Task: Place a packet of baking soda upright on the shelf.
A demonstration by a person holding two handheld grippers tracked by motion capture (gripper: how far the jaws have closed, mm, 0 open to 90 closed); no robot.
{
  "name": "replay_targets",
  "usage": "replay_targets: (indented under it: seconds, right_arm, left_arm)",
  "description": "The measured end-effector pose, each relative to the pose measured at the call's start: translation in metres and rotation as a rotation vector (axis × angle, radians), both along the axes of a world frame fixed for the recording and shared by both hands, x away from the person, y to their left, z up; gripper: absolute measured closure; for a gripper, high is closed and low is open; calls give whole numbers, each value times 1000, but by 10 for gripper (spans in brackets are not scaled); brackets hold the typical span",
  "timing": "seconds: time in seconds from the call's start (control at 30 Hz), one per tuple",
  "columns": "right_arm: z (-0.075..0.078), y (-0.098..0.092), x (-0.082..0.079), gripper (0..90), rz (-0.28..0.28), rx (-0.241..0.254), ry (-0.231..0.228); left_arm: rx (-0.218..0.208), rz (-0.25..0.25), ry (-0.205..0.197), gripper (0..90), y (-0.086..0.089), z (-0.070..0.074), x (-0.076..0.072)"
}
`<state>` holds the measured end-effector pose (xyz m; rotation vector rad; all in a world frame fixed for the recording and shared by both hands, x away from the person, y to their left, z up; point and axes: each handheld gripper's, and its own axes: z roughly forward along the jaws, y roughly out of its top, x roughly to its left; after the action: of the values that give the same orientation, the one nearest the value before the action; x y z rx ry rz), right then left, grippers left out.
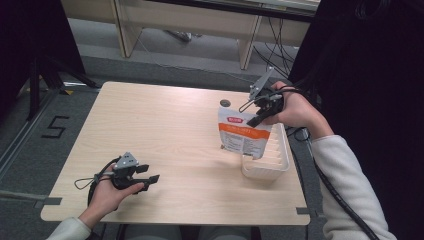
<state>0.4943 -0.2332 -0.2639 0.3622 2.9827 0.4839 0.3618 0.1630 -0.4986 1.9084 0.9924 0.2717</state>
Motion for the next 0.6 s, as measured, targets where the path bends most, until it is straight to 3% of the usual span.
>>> replay_targets:
  seconds: [0.13,0.27,0.3,0.37,0.6]
  right_arm:
    - [0,-8,1,900,-27,-14,1]
    - [1,-14,2,900,-18,-17,2]
    - [1,-16,1,900,-44,-18,14]
    - [2,-18,3,900,-15,-24,4]
    - [3,-26,2,900,-42,-34,6]
  left_arm:
    - [6,-7,-9,392,0,0,0]
    - [2,-2,-5,391,0,0,0]
    - [1,-1,-5,391,0,0,0]
    - [3,-1,-4,391,0,0,0]
    - [5,0,-7,391,0,0,0]
